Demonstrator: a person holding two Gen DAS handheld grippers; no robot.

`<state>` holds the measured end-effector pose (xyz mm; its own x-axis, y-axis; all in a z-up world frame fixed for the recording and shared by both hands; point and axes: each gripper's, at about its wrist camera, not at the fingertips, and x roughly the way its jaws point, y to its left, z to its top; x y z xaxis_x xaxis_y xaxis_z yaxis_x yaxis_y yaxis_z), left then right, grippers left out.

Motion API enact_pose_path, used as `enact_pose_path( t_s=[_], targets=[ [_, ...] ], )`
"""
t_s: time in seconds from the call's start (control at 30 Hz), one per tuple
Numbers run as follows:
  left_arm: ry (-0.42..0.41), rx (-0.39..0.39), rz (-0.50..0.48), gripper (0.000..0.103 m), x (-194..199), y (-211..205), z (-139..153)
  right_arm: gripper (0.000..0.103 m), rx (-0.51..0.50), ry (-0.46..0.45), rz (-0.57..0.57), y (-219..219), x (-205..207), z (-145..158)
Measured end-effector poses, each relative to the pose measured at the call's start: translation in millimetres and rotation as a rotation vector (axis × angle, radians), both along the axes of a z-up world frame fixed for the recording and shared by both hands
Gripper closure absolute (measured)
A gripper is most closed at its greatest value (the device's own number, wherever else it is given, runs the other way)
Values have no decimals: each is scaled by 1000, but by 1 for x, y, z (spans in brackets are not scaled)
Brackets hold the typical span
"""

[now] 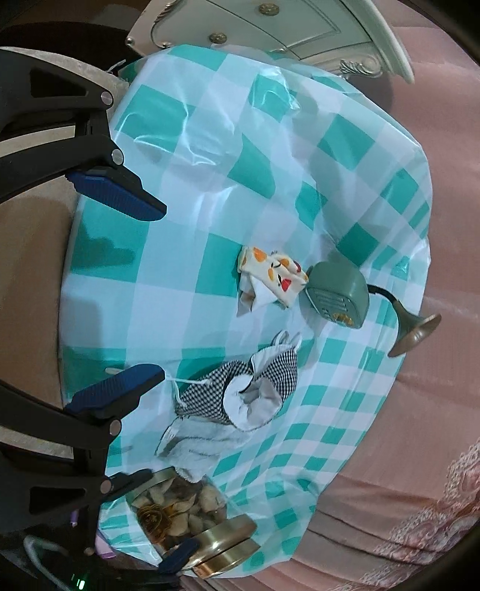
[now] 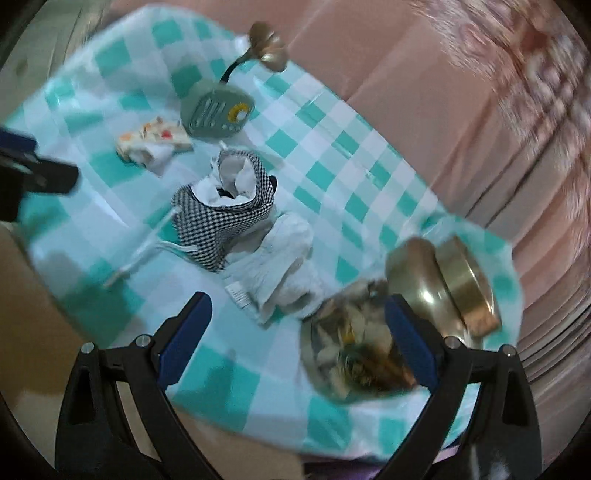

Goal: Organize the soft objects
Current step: 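Move both open tools back over the remaining soft items, then grasp the white towel with the right tool while the left tool grasps the floral cloth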

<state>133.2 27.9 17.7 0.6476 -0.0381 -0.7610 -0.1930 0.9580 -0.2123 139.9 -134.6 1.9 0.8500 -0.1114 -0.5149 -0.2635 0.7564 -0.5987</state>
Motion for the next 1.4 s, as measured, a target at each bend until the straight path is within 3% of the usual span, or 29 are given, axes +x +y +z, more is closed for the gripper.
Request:
enact_pose_path(
  t_s=[0.2,0.47,0.8,1.0,1.07,1.17,1.4],
  targets=[
    [26,-51,26,22,5,12,-10,10,-193,0,-3,18,26,-17],
    [18,-14,29,22,24,17,-6,17,-203,130,-10,20,60,-23],
    [14,-22,49,22,71,30,-7,25,-193,217,-31,19,87,-39],
    [5,-11,38,22,94,34,-11,44,-220,243,-53,20,95,-49],
    [11,-7,43,22,102,36,-14,61,-215,255,-48,21,94,-53],
    [23,8,40,22,112,37,-18,76,-212,256,-42,22,92,-57],
    [59,71,35,22,129,32,-32,85,-183,198,-31,19,82,-51]
  ],
)
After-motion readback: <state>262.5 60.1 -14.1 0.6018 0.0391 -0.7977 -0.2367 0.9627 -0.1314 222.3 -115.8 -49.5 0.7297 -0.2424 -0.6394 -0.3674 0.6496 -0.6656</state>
